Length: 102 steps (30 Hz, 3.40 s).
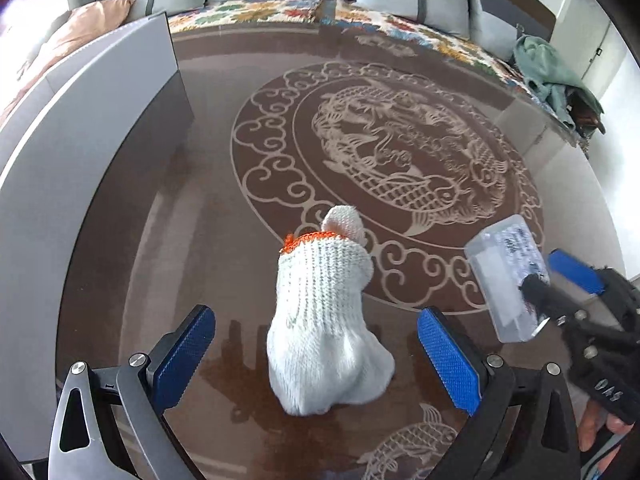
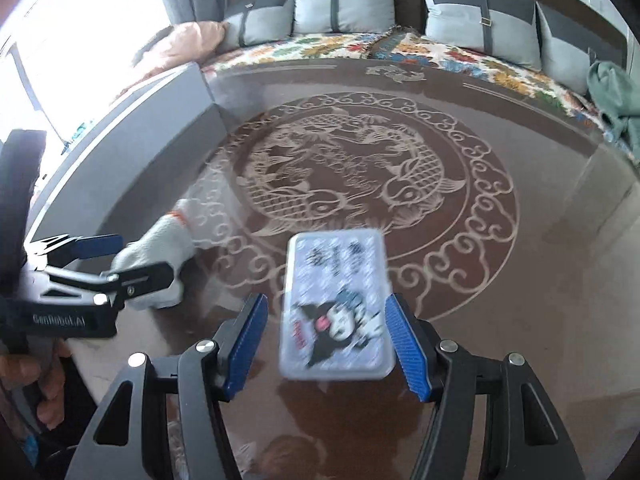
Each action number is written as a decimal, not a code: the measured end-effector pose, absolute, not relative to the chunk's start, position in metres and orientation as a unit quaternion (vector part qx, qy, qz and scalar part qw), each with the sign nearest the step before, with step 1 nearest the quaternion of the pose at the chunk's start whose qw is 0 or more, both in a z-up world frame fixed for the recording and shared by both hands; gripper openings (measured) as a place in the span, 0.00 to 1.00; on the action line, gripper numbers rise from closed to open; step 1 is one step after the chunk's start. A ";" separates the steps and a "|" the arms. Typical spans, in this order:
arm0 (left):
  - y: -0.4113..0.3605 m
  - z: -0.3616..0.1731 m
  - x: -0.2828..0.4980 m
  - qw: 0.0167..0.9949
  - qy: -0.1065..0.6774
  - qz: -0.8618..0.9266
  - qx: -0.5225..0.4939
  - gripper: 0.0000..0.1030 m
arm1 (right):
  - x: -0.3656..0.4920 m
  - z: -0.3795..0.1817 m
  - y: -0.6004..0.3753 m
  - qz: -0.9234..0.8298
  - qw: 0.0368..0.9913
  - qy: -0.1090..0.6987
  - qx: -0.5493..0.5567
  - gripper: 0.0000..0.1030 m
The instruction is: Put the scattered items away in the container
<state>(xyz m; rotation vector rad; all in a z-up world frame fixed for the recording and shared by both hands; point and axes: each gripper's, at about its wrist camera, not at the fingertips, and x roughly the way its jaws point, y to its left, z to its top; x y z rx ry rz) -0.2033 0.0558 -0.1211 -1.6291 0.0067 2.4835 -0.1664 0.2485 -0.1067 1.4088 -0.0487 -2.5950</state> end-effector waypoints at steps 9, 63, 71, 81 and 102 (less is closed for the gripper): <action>0.057 -0.140 -0.213 0.074 -0.006 0.823 -0.563 1.00 | -0.179 -0.122 0.249 -0.859 0.111 -0.010 0.499 0.62; 0.030 -0.089 -0.160 0.051 -0.047 0.851 -0.521 0.32 | -0.127 -0.087 0.234 -0.884 0.060 -0.056 0.460 0.59; 0.002 -0.069 -0.144 0.038 -0.063 0.859 -0.507 0.32 | -0.120 -0.064 0.205 -0.889 0.082 -0.050 0.447 0.59; -0.045 -0.050 -0.119 0.022 -0.094 0.868 -0.488 0.32 | -0.115 -0.042 0.144 -0.891 0.128 -0.014 0.435 0.59; -0.157 -0.003 -0.108 -0.044 -0.172 0.881 -0.438 0.32 | -0.138 0.008 0.028 -0.885 0.226 0.041 0.404 0.59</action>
